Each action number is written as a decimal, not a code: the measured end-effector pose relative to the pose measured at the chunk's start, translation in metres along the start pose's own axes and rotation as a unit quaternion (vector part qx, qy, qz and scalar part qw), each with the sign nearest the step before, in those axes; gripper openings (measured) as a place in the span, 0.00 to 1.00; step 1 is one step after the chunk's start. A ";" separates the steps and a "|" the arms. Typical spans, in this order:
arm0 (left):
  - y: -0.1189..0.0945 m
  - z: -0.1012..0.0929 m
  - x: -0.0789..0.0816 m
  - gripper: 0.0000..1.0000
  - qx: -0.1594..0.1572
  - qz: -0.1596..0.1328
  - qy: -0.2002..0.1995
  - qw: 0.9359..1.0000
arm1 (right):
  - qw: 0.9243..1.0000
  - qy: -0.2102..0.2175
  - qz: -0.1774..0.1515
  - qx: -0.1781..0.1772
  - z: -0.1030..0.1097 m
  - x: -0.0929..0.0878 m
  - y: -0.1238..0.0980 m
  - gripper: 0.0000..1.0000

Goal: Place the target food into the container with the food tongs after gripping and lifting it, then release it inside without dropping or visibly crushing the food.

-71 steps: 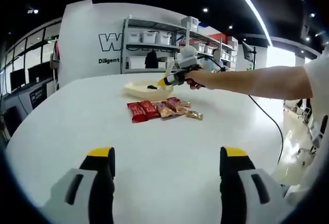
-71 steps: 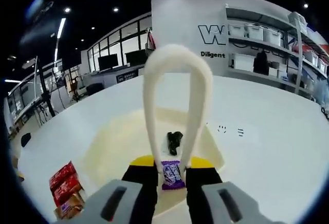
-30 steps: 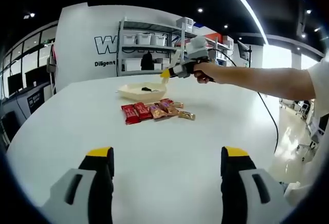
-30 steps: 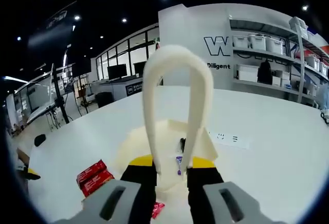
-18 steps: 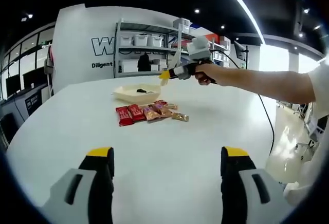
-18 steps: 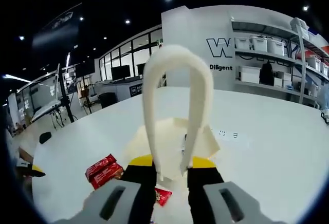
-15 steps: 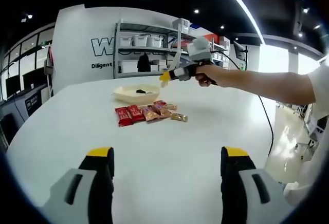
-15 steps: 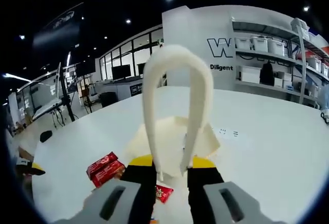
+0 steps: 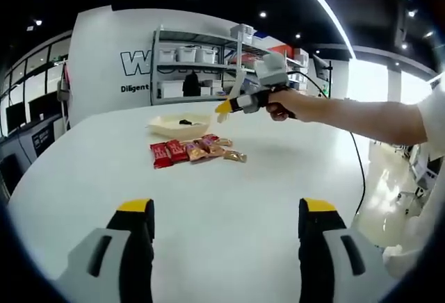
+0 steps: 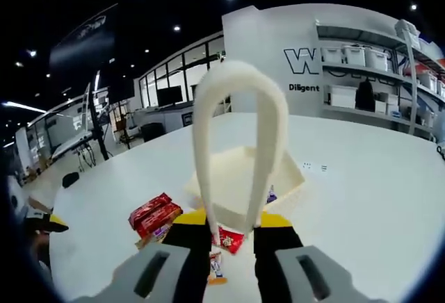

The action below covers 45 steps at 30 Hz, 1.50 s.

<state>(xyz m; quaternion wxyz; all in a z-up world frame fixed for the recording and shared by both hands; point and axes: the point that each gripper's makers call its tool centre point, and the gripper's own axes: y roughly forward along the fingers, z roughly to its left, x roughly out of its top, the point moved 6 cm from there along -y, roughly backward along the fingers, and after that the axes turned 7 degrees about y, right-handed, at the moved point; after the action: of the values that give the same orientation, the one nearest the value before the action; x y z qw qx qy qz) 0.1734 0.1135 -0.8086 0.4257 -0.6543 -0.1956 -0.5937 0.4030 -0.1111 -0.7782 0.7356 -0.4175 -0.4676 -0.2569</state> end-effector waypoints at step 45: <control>-0.004 0.003 -0.001 0.84 0.008 -0.002 -0.008 1.000 | 0.997 -0.049 0.059 0.026 0.013 -0.046 0.005 0.16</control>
<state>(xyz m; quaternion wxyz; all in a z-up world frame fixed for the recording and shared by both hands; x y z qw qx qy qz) 0.1714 0.1184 -0.8081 0.4283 -0.6552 -0.2056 -0.5873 0.3809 -0.0981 -0.8189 0.7359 -0.4375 -0.4844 -0.1802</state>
